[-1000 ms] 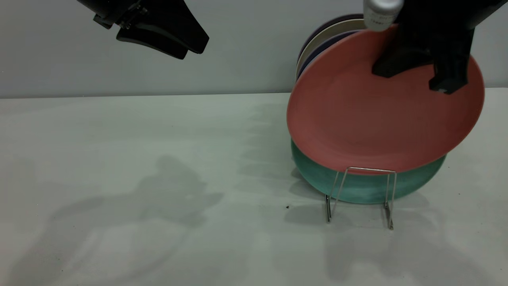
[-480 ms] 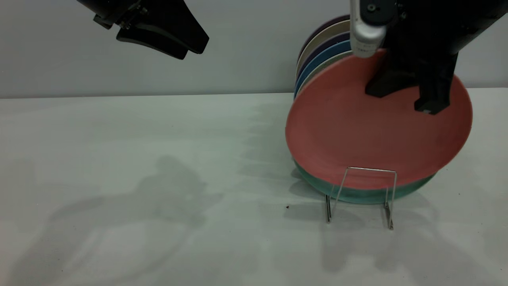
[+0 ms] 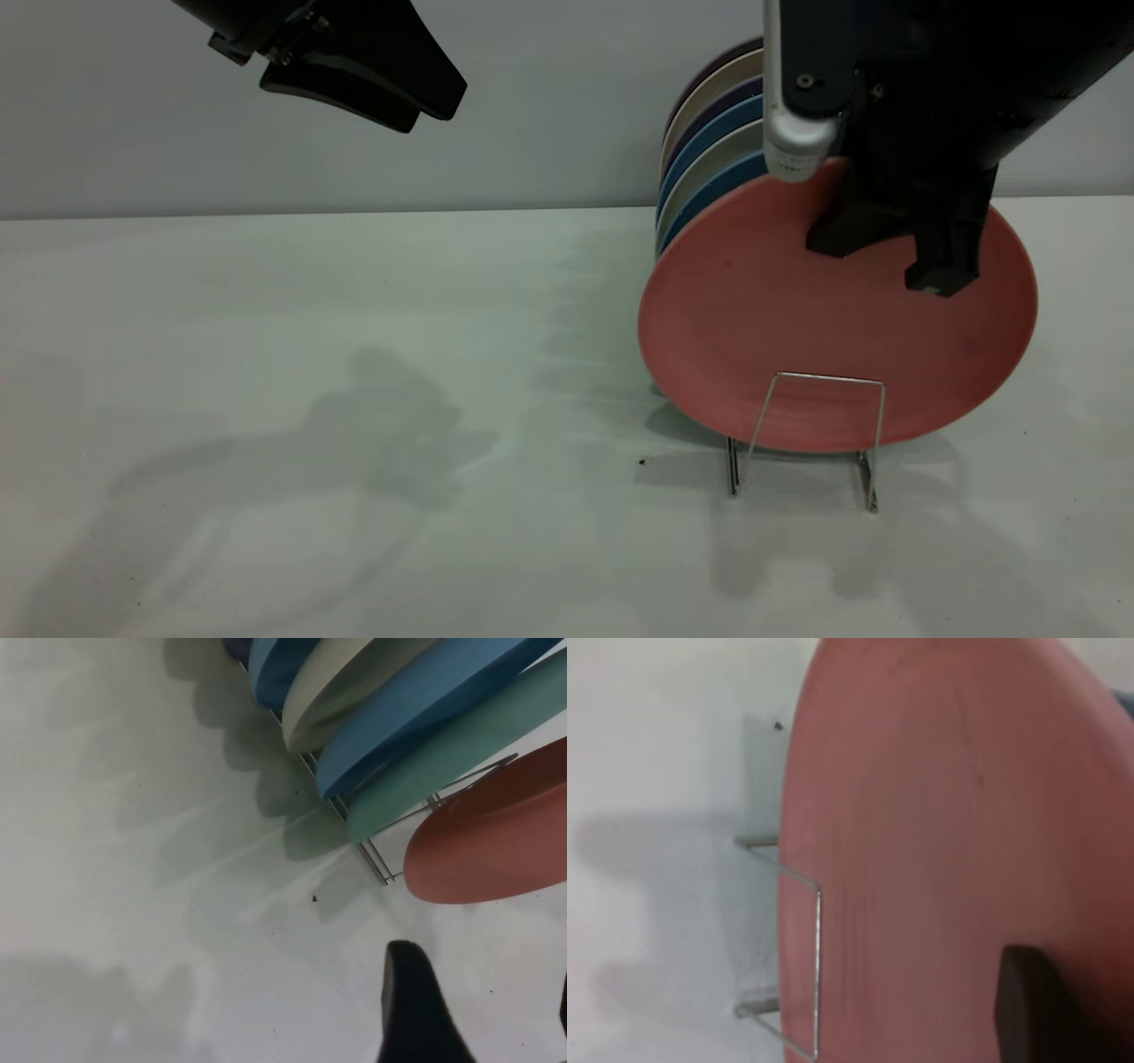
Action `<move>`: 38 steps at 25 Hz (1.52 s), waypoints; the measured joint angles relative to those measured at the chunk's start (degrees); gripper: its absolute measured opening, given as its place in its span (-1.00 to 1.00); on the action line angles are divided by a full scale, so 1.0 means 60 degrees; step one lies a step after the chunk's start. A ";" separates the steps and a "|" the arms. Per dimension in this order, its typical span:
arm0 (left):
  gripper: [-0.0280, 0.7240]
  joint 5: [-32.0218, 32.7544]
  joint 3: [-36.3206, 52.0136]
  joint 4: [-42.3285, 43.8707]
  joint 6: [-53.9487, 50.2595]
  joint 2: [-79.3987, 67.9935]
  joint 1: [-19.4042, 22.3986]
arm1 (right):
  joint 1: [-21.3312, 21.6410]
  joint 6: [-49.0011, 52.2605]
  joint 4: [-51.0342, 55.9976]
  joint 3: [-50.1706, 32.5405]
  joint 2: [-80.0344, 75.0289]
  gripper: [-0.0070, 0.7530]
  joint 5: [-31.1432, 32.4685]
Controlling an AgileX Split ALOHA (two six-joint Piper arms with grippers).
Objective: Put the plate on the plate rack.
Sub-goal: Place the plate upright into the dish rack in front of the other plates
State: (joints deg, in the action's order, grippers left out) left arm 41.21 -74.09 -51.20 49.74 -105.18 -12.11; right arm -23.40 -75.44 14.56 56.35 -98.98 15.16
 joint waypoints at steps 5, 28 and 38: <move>0.22 0.0000 0.0000 0.0000 0.0009 0.0000 0.0000 | 0.0000 0.0000 0.0000 0.0000 -0.0060 -0.67 -0.0036; 0.22 0.0000 0.0000 0.0000 0.0042 0.0000 0.0000 | 0.0000 0.0058 0.0004 0.0057 -0.0146 0.04 -0.0067; 0.22 0.0000 0.0000 0.0000 0.0042 0.0075 0.0000 | 0.0000 0.0410 0.0004 0.0057 0.0379 0.04 0.0243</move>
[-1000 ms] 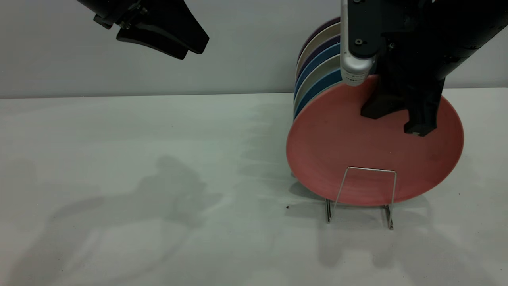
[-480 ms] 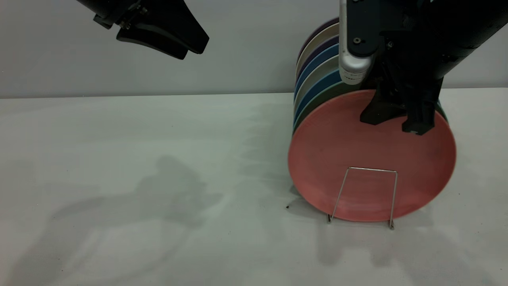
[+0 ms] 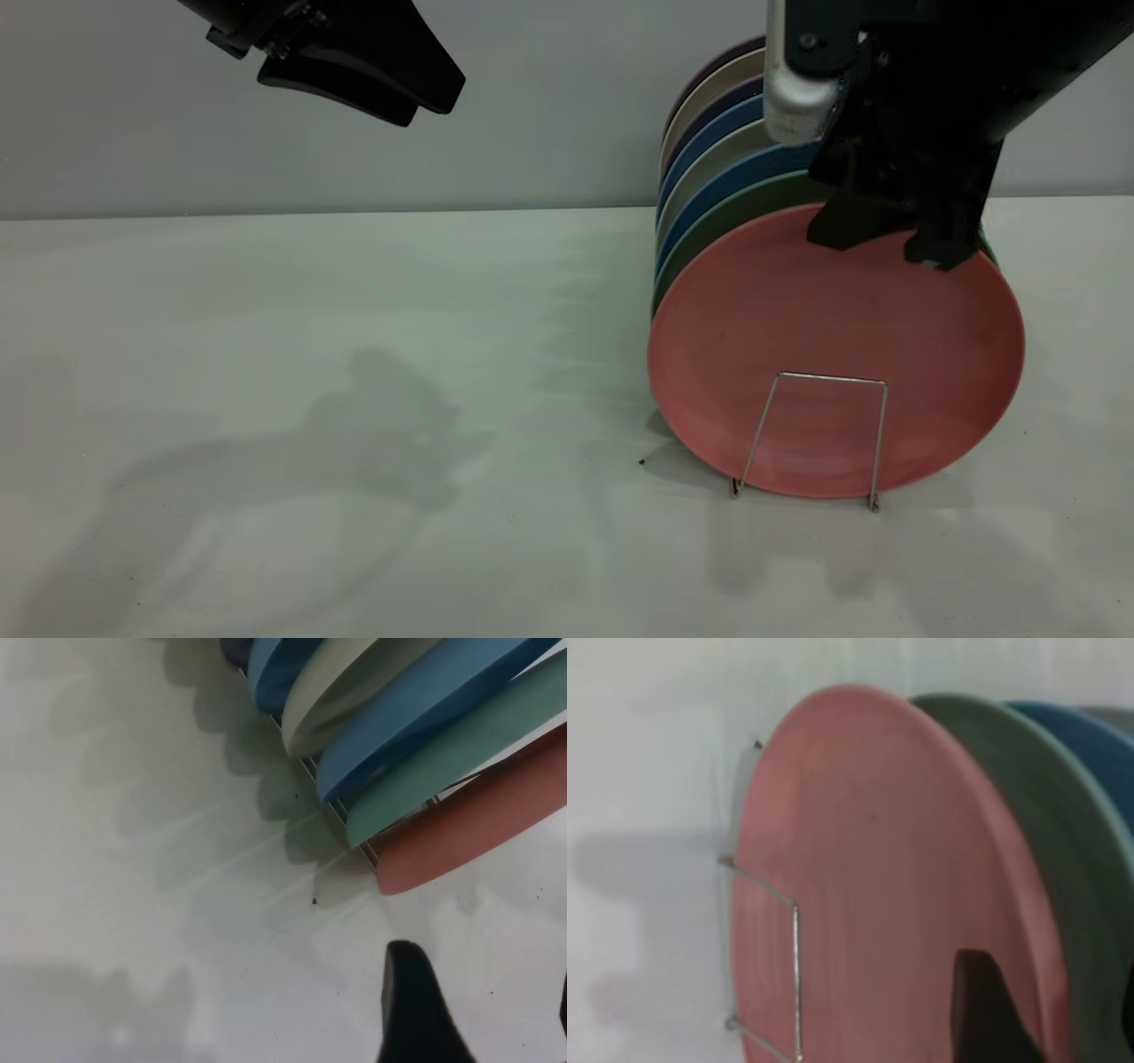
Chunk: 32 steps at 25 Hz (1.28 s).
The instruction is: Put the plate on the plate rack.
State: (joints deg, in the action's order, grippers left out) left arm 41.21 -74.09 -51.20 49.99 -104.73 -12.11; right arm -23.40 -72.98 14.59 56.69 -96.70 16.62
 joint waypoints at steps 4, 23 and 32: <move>0.22 0.0027 0.0000 0.0000 0.0000 0.0008 0.0000 | 0.0000 0.0456 -0.0108 0.0000 0.0047 0.04 0.0610; 0.22 0.0739 0.0000 0.1396 -0.1018 0.1822 0.1170 | 0.0039 0.7917 -0.4383 0.0003 0.3234 0.04 0.2098; 0.22 0.1877 0.0030 0.3678 -0.3135 0.4683 0.2286 | 0.0109 1.4243 -0.8173 0.0003 0.5610 0.04 0.5875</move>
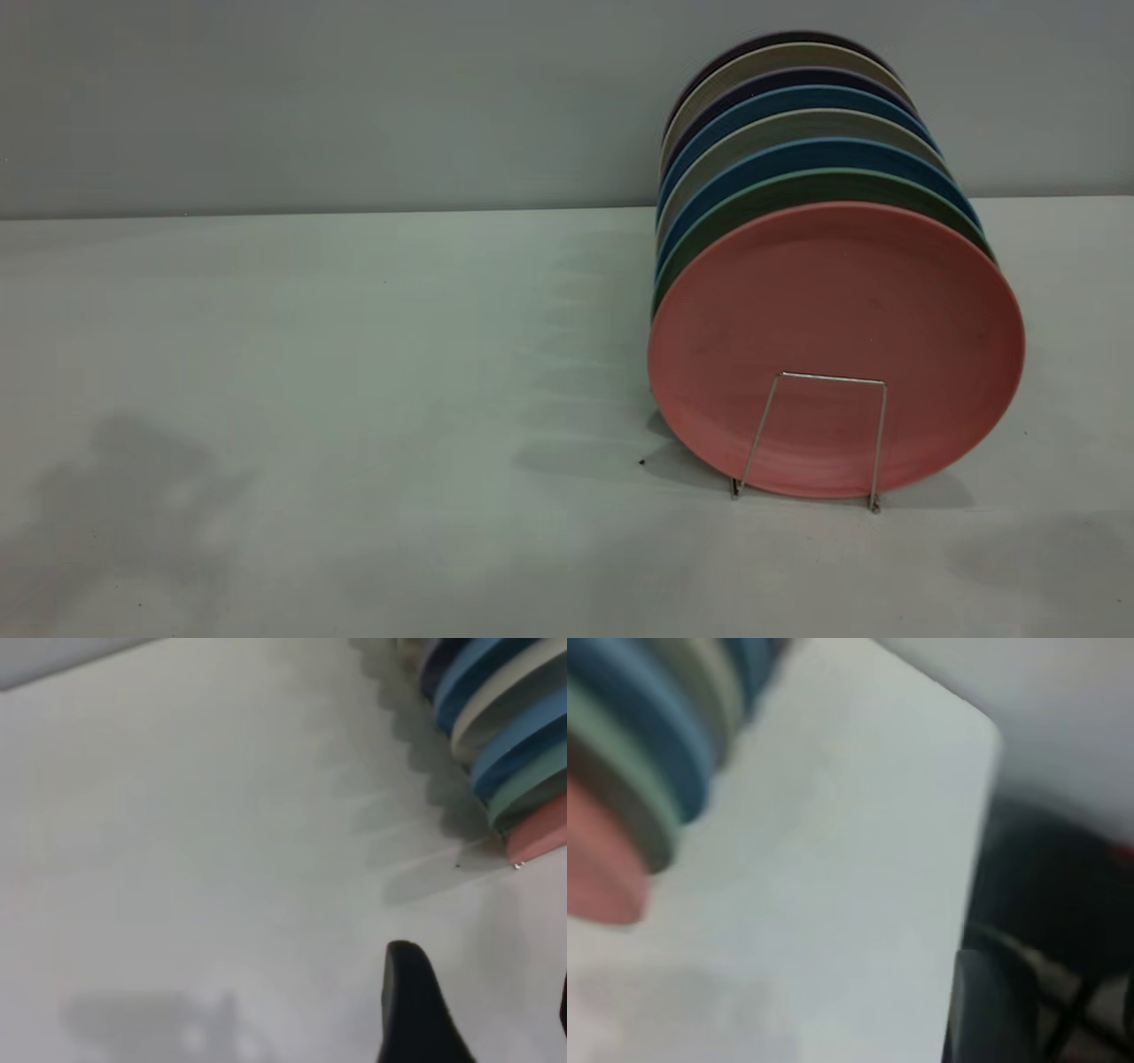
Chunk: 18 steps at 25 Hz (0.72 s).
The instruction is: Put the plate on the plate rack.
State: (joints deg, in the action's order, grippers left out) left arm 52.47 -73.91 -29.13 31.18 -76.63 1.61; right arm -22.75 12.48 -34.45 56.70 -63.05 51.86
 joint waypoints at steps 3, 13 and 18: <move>0.20 0.0158 0.0437 0.0648 -0.0696 0.1356 0.0000 | 0.0000 0.0295 0.0178 0.0000 0.0880 0.04 0.0626; 0.18 0.0391 0.2859 0.2467 -0.2176 0.6175 0.0000 | 0.0000 -0.0582 0.2359 -0.1342 0.3974 0.00 0.1662; 0.18 0.0967 0.3789 0.2857 -0.2868 0.7924 0.0000 | 0.0000 -0.0858 0.3087 -0.2784 0.5527 0.00 0.1991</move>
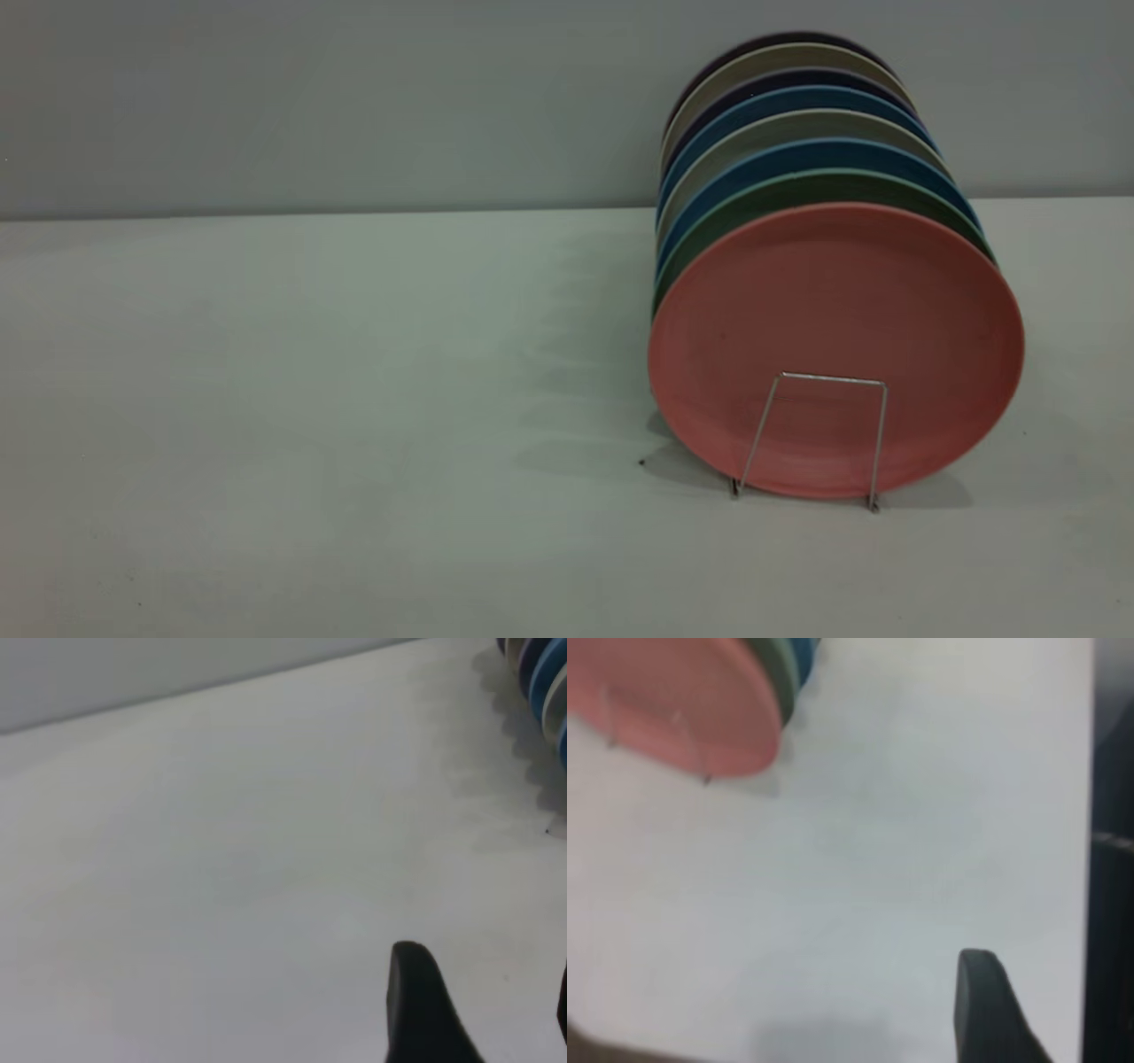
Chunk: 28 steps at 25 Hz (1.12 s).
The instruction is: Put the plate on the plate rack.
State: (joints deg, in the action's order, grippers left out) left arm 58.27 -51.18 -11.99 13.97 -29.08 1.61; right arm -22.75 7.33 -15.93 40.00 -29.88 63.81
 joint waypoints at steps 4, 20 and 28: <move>0.18 0.0085 0.0976 0.0057 -0.0925 0.1232 -0.0098 | 0.0000 -0.0474 0.0753 -0.0630 0.1227 0.00 0.0229; 0.18 0.1413 0.1614 0.0390 -0.1110 0.4661 -0.0284 | 0.0000 -0.2673 0.3396 -0.0865 0.2265 -0.19 0.0425; 0.18 0.1431 0.1614 0.0565 -0.0417 0.5078 -0.0629 | 0.0000 -0.2731 0.3442 -0.1894 0.3415 -0.21 0.0480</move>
State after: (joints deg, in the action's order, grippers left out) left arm 66.86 -41.49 -8.60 11.47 1.39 -2.17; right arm -22.75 -9.06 4.73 28.64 -9.39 66.69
